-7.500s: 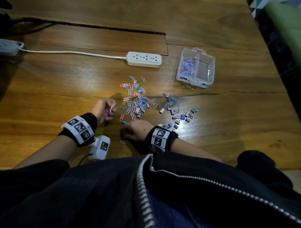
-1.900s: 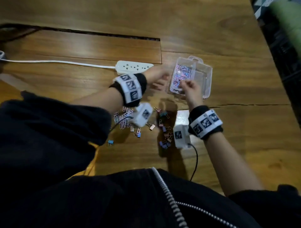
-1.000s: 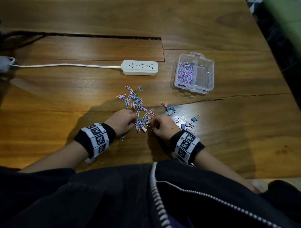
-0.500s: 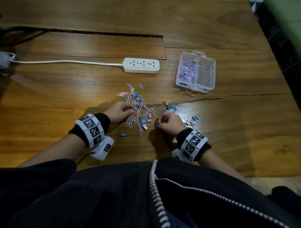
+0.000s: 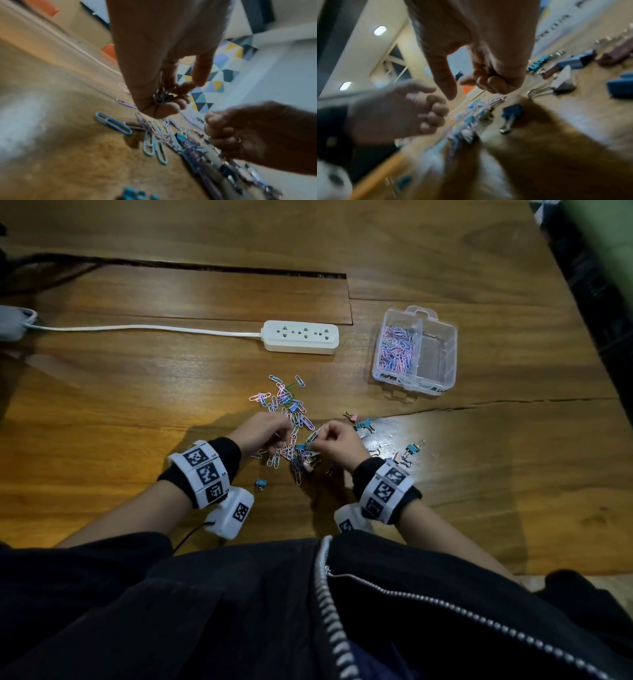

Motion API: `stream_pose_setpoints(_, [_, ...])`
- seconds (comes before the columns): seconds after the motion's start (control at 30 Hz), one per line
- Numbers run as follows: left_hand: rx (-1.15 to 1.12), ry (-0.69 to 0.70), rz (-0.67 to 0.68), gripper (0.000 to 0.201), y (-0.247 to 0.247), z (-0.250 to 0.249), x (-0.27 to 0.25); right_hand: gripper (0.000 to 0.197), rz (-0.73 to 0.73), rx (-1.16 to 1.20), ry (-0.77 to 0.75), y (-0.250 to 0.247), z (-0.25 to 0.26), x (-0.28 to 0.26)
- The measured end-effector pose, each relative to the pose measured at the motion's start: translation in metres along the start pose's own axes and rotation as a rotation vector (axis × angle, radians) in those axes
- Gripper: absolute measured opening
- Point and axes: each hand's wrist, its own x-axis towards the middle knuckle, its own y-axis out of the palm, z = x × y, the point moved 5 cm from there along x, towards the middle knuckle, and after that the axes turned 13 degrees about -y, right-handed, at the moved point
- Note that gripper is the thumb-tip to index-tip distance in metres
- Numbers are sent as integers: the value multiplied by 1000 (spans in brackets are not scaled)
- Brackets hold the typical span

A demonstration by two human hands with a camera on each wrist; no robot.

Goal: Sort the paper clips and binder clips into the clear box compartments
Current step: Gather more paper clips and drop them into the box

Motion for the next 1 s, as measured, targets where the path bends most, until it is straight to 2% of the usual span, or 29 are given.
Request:
stream_pose_setpoints(0.1, [249, -1, -95, 21, 0, 4, 3, 32, 124, -409, -56, 10, -4, -5])
stream_pose_setpoints(0.17, [493, 31, -169, 18, 2, 5, 1, 30, 168, -498, -83, 9, -4, -10])
stream_pose_setpoints(0.27, [938, 75, -334, 71, 9, 9, -1, 31, 233, -568, -26, -2, -5, -15])
stream_pose_setpoints(0.3, [1010, 81, -376, 81, 12, 10, -2, 32, 250, -588, 2, -6, -5, -15])
stream_pose_setpoints(0.37, [1056, 66, -404, 85, 14, 14, 1, 32, 243, -588, 6, -12, -3, -14])
stream_pose_setpoints(0.53, [987, 89, -351, 46, 16, 13, 3, 19, 148, -639, -195, 2, 7, -11])
stream_pose_setpoints(0.7, [999, 79, -282, 17, 13, 10, 3, 29, 134, -795, -166, 19, 5, -8])
stream_pose_setpoints(0.77, [925, 82, -256, 22, 10, 9, 4, 24, 111, -802, -163, 19, 6, -6])
stream_pose_setpoints(0.83, [729, 71, -216, 25, 3, 6, 3, 18, 95, -772, -154, 18, 5, -5])
stream_pose_setpoints(1.0, [-92, -61, -67, 20, -20, 5, -1, 13, 129, -668, -150, 13, -1, -5])
